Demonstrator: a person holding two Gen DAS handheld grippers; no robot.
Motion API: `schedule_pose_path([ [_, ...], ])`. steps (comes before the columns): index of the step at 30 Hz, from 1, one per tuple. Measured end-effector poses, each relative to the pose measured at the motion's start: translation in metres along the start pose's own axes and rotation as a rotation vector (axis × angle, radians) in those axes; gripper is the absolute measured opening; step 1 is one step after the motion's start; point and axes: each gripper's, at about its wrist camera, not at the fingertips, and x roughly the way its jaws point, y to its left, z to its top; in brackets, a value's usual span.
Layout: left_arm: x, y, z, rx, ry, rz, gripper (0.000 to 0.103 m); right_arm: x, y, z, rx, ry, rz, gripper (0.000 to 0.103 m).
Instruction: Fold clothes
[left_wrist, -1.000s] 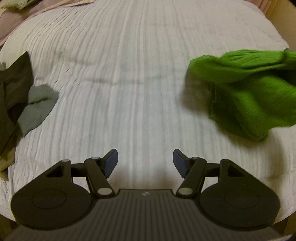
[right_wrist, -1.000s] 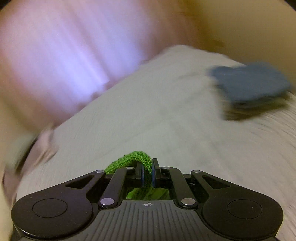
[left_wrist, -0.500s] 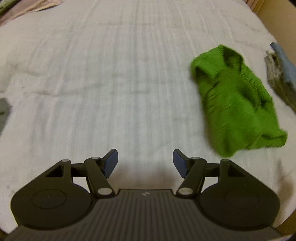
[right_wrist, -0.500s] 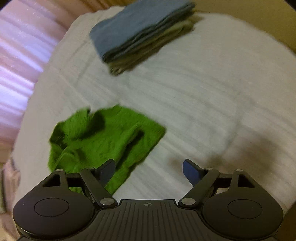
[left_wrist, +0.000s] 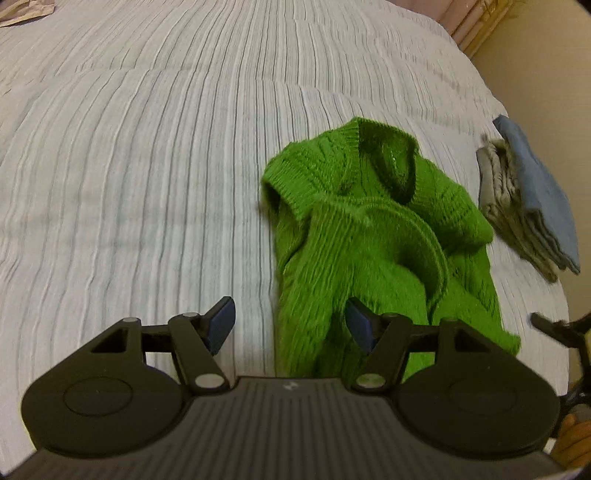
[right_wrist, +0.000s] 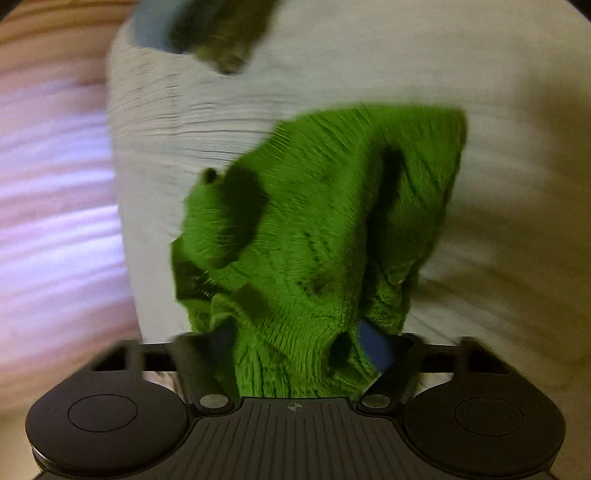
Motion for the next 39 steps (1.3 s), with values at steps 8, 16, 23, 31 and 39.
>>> schedule_pose_path([
  [8, 0.020, 0.006, 0.009, 0.015, -0.054, -0.057, 0.007, 0.021, 0.010, 0.007, 0.004, -0.011, 0.003, 0.006],
  [16, -0.065, 0.025, 0.055, 0.129, -0.299, -0.126, 0.006, -0.046, 0.164, -0.002, -0.356, -0.086, 0.258, 0.005],
  [23, -0.210, 0.024, 0.134, 0.277, -0.678, -0.117, 0.006, -0.099, 0.309, -0.035, -0.627, -0.127, 0.573, 0.004],
  [31, -0.358, 0.004, 0.112, 0.429, -1.036, -0.093, 0.006, -0.182, 0.339, -0.089, -0.804, -0.086, 0.796, 0.004],
  [39, -0.366, 0.042, -0.031, 0.395, -0.792, -0.083, 0.007, -0.189, 0.169, -0.120, -0.864, 0.171, 0.272, 0.006],
])
